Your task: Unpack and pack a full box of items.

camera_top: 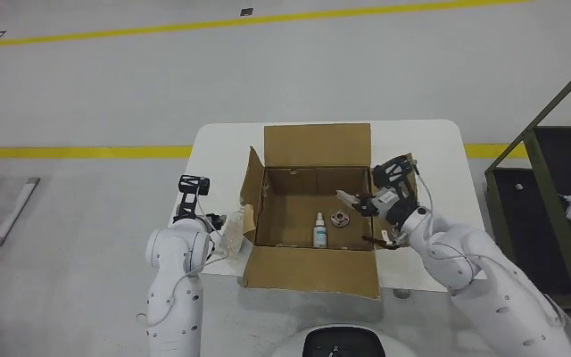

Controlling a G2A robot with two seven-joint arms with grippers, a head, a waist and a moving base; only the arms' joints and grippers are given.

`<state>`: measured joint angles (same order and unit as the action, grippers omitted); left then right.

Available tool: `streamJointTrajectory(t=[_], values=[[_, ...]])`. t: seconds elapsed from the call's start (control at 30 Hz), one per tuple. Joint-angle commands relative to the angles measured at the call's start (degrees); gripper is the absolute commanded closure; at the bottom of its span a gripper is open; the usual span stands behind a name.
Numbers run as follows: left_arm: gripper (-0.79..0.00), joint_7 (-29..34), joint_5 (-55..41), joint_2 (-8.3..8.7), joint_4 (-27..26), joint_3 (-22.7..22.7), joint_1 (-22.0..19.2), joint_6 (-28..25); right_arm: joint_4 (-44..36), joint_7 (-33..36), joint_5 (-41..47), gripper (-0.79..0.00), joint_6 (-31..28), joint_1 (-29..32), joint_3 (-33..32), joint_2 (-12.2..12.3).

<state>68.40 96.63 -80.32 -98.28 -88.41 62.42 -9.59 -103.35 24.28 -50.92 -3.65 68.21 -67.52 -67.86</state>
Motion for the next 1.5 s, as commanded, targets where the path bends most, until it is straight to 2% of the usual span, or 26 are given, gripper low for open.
streamJointTrajectory(t=[0.0, 0.4, 0.47, 0.53, 0.6, 0.73, 0.8, 0.9, 1.0, 1.47], values=[[-0.785, 0.0, 0.0, 0.00, 0.0, 0.0, 0.0, 0.0, 4.9, -1.1, 2.0, -0.785, 0.5, -2.7, 2.9, -0.8], [-0.785, 0.0, 0.0, 0.00, 0.0, 0.0, 0.0, 0.0, 5.6, -1.2, 1.7, -0.785, 0.5, -3.1, 3.3, -0.8], [-0.785, 0.0, 0.0, 0.00, 0.0, 0.0, 0.0, 0.0, 4.7, 0.2, -0.5, -0.785, -1.3, -3.7, 4.1, -0.8], [-0.785, 0.0, 0.0, 0.00, 0.0, 0.0, 0.0, 0.0, 3.6, 2.6, -3.3, -0.785, 1.0, -5.3, 5.3, -1.0], [-0.785, 0.0, 0.0, 0.00, 0.0, 0.0, 0.0, 0.0, 2.7, 6.0, -6.4, -0.785, 5.8, -7.0, 7.6, -1.5], [-0.785, 0.0, 0.0, 0.00, 0.0, 0.0, 0.0, 0.0, 3.6, 19.1, -10.7, -0.785, 20.7, -12.2, 13.3, -3.3], [-0.785, 0.0, 0.0, 0.00, 0.0, 0.0, 0.0, 0.0, 4.2, 24.8, -10.1, -0.785, 26.8, -14.8, 15.9, -4.5], [-0.785, 0.0, 0.0, 0.00, 0.0, 0.0, 0.0, 0.0, 7.4, 28.6, -7.9, -0.785, 31.0, -17.2, 18.6, -5.8], [-0.785, 0.0, 0.0, 0.00, 0.0, 0.0, 0.0, 0.0, 10.5, 29.5, -6.9, -0.785, 33.1, -18.6, 19.9, -6.7], [-0.785, 0.0, 0.0, 0.00, 0.0, 0.0, 0.0, 0.0, 12.0, 28.3, -7.3, -0.785, 32.6, -18.0, 19.8, -6.7]])
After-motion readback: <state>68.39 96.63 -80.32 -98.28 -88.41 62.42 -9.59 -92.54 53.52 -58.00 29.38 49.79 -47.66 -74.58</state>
